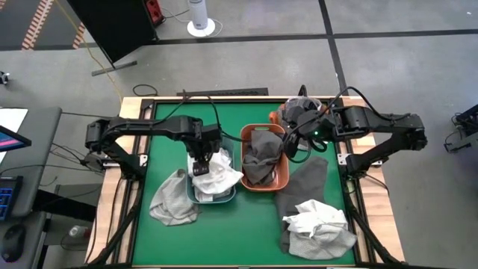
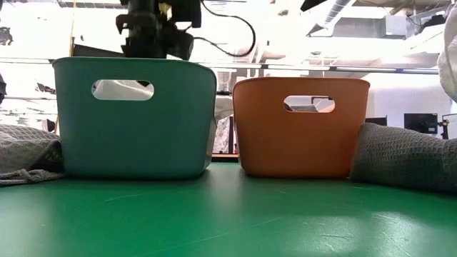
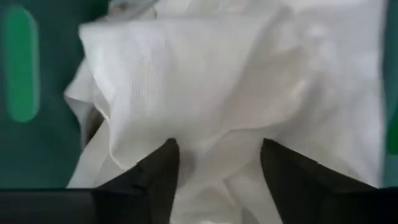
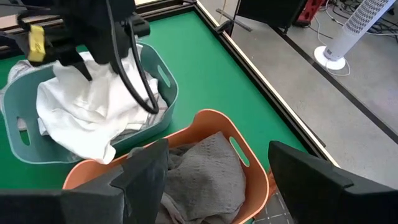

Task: Sort towels by color in basket
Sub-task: Put the white towel into the green bin, then put the left gray towel into the green bin

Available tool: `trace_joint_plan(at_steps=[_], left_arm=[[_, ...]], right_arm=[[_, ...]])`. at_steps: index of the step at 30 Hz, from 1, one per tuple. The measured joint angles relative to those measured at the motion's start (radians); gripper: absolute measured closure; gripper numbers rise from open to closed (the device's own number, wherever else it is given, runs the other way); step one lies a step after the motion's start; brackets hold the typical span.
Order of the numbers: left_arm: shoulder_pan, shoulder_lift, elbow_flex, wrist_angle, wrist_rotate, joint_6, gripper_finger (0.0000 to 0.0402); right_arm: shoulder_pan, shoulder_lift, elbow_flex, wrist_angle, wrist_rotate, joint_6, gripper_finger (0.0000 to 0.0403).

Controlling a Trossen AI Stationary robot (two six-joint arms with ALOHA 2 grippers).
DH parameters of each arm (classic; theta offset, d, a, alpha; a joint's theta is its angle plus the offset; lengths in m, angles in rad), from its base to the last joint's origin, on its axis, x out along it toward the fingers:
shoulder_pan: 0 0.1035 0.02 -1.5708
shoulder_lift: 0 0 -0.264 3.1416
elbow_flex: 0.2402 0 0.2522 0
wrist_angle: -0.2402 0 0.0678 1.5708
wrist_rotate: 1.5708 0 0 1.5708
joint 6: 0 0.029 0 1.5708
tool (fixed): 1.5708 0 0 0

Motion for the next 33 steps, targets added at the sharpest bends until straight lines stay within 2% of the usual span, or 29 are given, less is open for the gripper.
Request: trace_joint_plan(at_steps=[4,8,14,20,26,33], left_arm=[[0.000,-0.001,0.116,-0.065,0.000,0.008,0.0151],[0.000,-0.001,0.215,-0.119,0.000,0.014,0.0146],[-0.013,-0.081,0.214,-0.214,-0.001,-0.011,0.0146],[-0.047,-0.256,0.091,-0.235,-0.001,-0.130,0.0146],[-0.132,-0.435,-0.122,-0.234,0.039,-0.323,0.0146],[-0.261,-0.550,-0.367,-0.112,0.049,-0.520,0.0146]], right_arm=[[-0.005,0.000,0.000,0.000,-0.001,-0.003,0.0097],[-0.012,0.000,0.000,0.000,-0.001,-0.008,0.0097],[-0.012,0.000,0.000,-0.018,-0.001,-0.010,0.0097],[-0.023,0.000,0.000,-0.026,-0.001,-0.010,0.0097],[-0.031,0.000,0.000,-0.020,-0.001,-0.016,0.0097],[-0.039,0.000,0.000,-0.021,-0.001,-0.034,0.0097]])
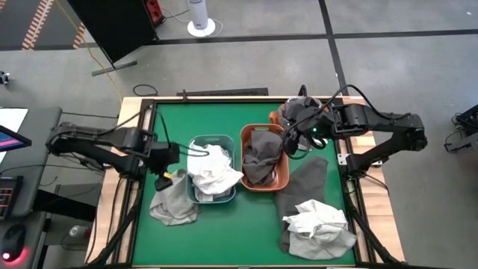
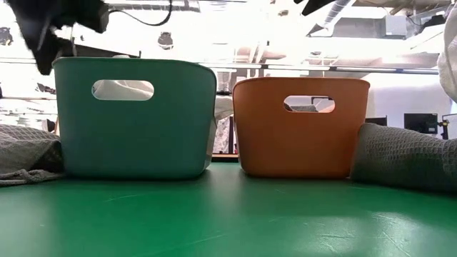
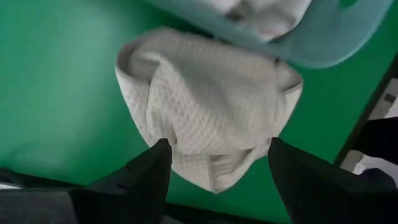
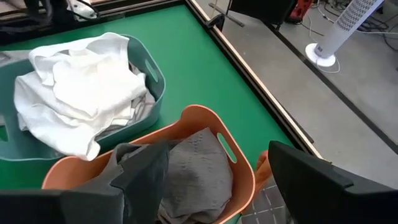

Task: Sort towels by color in basket
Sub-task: Put the left gray towel into the green bin

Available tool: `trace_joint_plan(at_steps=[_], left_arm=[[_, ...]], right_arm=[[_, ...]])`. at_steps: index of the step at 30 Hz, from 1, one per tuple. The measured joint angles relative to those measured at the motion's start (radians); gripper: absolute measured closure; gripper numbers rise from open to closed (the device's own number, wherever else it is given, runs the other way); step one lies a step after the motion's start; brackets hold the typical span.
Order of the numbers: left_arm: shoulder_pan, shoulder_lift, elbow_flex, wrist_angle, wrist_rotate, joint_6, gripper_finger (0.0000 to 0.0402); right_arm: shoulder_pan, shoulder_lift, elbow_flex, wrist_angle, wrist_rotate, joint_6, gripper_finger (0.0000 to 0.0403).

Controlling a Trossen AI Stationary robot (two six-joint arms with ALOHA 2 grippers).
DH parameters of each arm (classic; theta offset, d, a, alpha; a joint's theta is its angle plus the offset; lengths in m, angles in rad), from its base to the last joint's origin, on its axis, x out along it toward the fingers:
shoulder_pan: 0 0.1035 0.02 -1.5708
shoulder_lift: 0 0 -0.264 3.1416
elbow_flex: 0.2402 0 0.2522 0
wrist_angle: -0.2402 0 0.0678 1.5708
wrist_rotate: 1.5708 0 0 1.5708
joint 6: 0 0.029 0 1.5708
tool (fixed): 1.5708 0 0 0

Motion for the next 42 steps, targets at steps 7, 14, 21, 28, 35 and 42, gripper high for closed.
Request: trace_joint_plan(at_steps=[7,14,21,28,35,42], left_arm=[[-0.107,-0.007,-0.171,0.145,-0.056,-0.056,0.0146],[-0.174,-0.007,-0.281,0.307,-0.145,-0.093,0.0146],[-0.204,-0.007,-0.367,0.408,-0.162,-0.110,0.0146],[-0.228,-0.007,-0.401,0.443,-0.221,-0.069,0.0221],[-0.228,-0.019,-0.401,0.464,-0.165,-0.109,0.0389],[-0.226,-0.135,-0.338,0.477,-0.028,-0.137,0.0399]], right_arm=[[-0.013,0.000,0.000,-0.001,0.000,-0.014,0.0097],[-0.012,0.000,0.000,-0.001,0.000,-0.015,0.0097],[-0.012,0.000,0.000,-0.001,0.000,-0.017,0.0097],[-0.012,0.000,0.000,-0.001,0.000,-0.028,0.0097],[-0.012,0.000,0.000,-0.001,0.000,-0.033,0.0097],[-0.021,0.000,0.000,-0.001,0.000,-0.044,0.0097]])
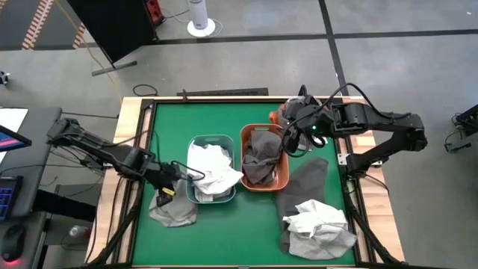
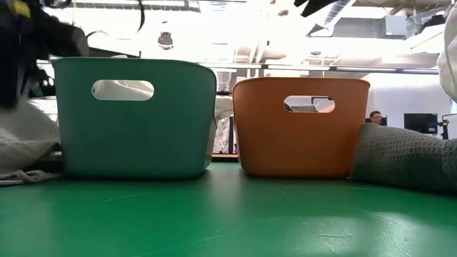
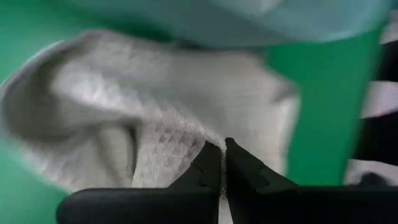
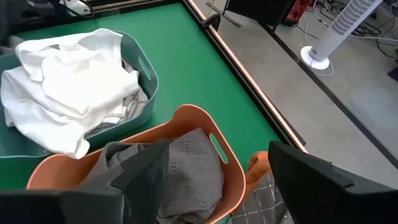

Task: Sort towels by color in basket
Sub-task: Put the left gray towel into the green bin

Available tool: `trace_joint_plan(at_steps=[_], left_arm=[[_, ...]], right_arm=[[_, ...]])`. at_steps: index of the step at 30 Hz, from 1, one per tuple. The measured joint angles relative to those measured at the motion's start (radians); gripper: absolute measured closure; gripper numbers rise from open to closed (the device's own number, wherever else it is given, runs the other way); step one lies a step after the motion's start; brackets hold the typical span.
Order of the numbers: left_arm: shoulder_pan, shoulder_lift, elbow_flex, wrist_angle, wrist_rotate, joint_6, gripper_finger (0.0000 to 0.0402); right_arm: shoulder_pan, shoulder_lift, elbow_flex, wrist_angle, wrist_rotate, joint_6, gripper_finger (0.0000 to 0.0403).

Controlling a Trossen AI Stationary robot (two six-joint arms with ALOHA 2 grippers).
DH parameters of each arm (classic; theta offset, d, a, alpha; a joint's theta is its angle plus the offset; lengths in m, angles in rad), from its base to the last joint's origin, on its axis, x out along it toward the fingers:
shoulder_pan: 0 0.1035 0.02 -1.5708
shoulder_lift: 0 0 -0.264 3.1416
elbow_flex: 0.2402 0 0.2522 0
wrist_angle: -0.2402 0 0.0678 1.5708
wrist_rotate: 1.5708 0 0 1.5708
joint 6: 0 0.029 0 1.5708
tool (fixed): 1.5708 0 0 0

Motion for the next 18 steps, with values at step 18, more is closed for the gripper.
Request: trace_joint_plan(at_steps=[18], left_arm=[[0.107,-0.392,0.087,0.715,-0.369,0.137,0.0401]], right_arm=[[-0.004,0.000,0.000,0.009,0.000,0.001,0.0097]])
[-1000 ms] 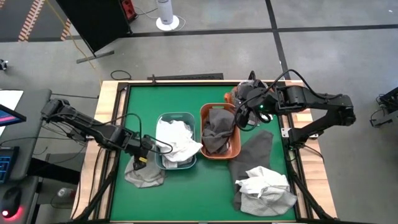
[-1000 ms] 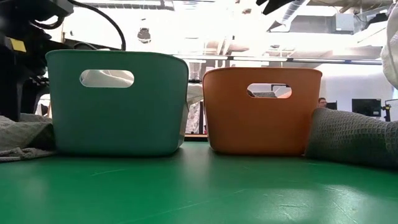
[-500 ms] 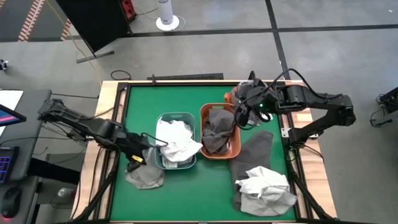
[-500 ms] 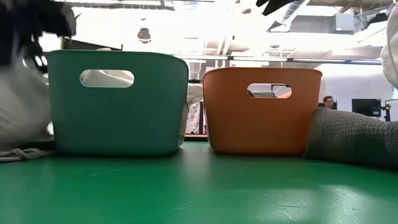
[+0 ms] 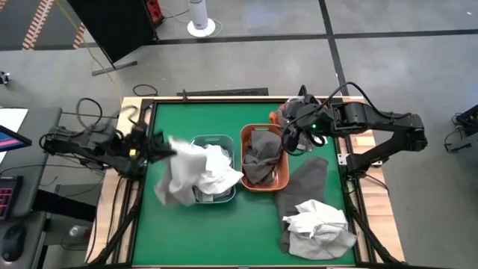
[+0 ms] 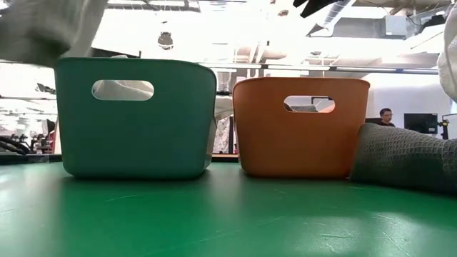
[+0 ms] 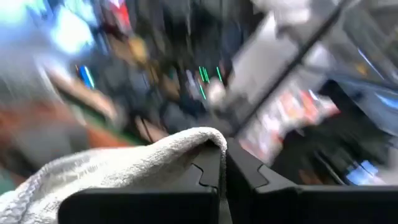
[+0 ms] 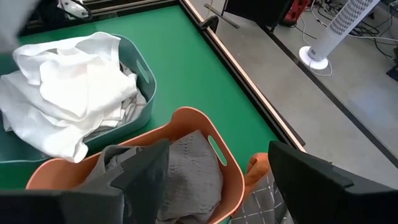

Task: Sort towels by color in basket
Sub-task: Put the left gray towel into the green bin

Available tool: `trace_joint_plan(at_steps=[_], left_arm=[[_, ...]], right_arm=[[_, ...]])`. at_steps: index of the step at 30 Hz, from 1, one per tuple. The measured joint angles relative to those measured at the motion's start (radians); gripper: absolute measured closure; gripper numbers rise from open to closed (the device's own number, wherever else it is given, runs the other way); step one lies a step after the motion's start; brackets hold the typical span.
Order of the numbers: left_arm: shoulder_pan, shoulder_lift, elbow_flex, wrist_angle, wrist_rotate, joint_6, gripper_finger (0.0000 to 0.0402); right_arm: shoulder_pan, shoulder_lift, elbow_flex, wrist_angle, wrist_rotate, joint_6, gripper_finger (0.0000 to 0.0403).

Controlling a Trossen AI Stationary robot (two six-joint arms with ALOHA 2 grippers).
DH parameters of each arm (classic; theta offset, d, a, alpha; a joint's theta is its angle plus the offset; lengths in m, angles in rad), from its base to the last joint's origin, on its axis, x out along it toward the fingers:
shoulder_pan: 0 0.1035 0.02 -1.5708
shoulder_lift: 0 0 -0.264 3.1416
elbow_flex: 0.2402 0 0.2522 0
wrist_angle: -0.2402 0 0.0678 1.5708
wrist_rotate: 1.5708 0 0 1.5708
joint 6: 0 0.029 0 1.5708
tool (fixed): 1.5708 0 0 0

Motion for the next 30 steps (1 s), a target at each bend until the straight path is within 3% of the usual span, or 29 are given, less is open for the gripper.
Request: trace_joint_plan(at_steps=[5,16,22,30], left_arm=[[0.039,0.070,0.000,0.197,-0.077,0.151,0.0401],[0.109,0.408,0.000,0.650,-0.077,0.202,0.0401],[0.108,0.478,0.000,0.442,-0.039,0.022,0.0401],[0.109,0.410,0.000,-0.121,-0.227,-0.136,0.0401]], right_arm=[[0.000,0.000,0.000,0.000,0.000,0.007,0.0097],[0.000,0.000,0.000,0.007,0.000,0.007,0.0097],[0.000,0.000,0.000,0.007,0.000,0.008,0.0097],[0.010,0.000,0.000,0.021,0.000,0.010,0.0097]])
